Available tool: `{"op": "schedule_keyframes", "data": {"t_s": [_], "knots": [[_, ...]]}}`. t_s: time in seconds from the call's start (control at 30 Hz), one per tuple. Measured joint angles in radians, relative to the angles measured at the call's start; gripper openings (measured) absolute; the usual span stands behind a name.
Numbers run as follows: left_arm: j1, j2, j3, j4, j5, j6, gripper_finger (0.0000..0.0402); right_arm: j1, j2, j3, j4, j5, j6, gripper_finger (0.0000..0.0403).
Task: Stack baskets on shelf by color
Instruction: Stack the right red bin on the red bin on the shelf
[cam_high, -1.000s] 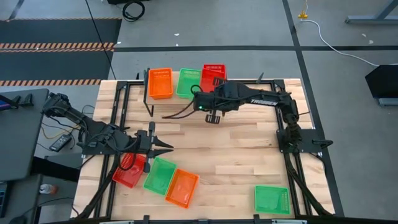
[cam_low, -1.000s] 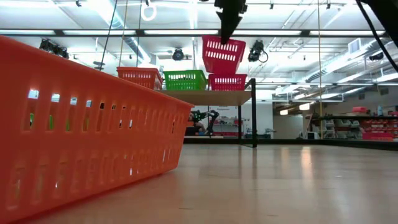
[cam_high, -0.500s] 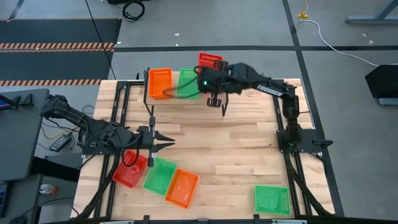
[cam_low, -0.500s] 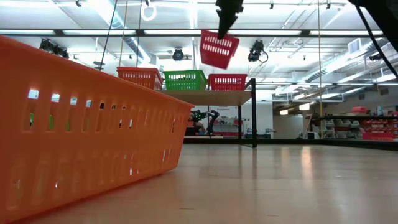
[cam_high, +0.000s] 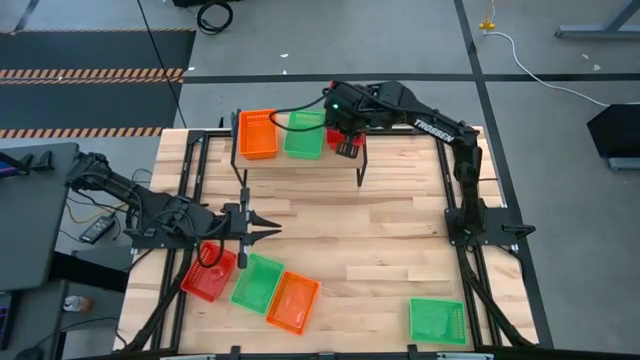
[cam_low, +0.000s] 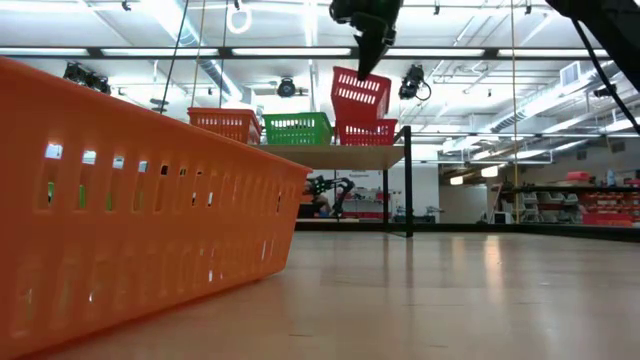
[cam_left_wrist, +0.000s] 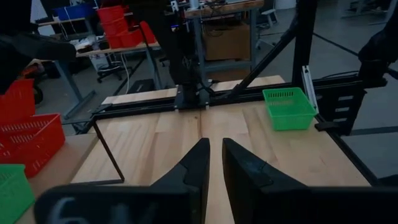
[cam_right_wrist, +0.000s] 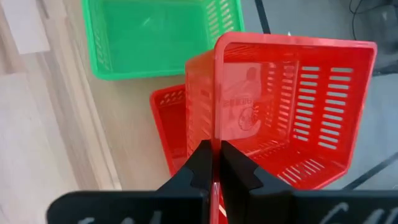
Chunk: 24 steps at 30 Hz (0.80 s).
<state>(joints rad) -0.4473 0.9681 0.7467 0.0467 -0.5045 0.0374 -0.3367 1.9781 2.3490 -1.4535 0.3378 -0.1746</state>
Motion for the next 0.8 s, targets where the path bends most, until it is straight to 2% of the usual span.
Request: {"op": "schedule_keyframes", "data": {"t_s": [0.33, 0.8], "knots": [[0.0, 0.0, 0.0, -0.001, 0.002, -0.02, 0.005, 0.0, 0.002, -0.141, 0.029, 0.012, -0.068, 0.002], [0.0, 0.0, 0.0, -0.008, 0.005, -0.016, 0.005, 0.049, 0.001, -0.158, 0.0, 0.009, -0.026, 0.002]]}}
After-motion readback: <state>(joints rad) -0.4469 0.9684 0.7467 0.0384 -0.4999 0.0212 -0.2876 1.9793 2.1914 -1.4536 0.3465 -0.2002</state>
